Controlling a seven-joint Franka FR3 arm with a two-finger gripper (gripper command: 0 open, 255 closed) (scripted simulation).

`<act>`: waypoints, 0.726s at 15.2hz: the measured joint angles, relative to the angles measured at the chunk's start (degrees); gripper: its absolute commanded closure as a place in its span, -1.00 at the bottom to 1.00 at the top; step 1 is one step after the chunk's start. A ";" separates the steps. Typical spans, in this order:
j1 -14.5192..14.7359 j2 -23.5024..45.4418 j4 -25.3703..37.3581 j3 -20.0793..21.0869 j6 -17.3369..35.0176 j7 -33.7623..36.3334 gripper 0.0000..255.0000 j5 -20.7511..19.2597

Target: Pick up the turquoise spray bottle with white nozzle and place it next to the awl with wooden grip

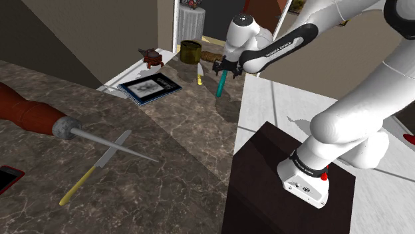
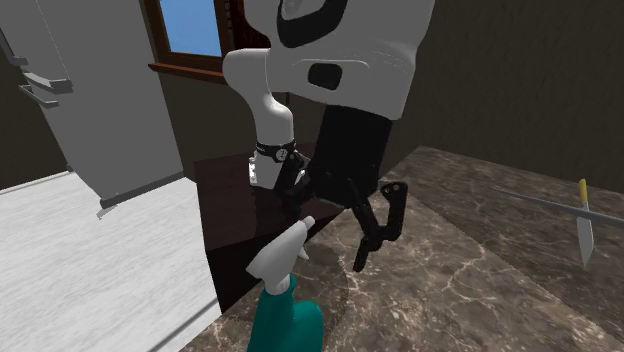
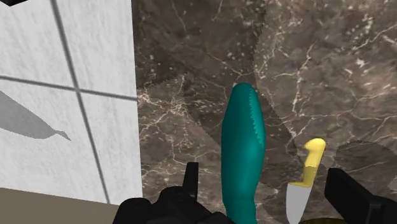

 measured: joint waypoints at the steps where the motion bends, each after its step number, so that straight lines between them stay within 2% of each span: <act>1: -0.69 2.25 1.49 -0.19 0.09 4.26 -1.00 -3.26; 2: -0.75 4.50 3.37 -0.19 -0.56 8.65 -1.00 -6.13; 4: -0.97 6.83 4.75 -0.86 -0.37 13.03 -1.00 -9.49; 11: -1.13 12.92 7.47 -2.84 1.47 18.34 -1.00 -16.43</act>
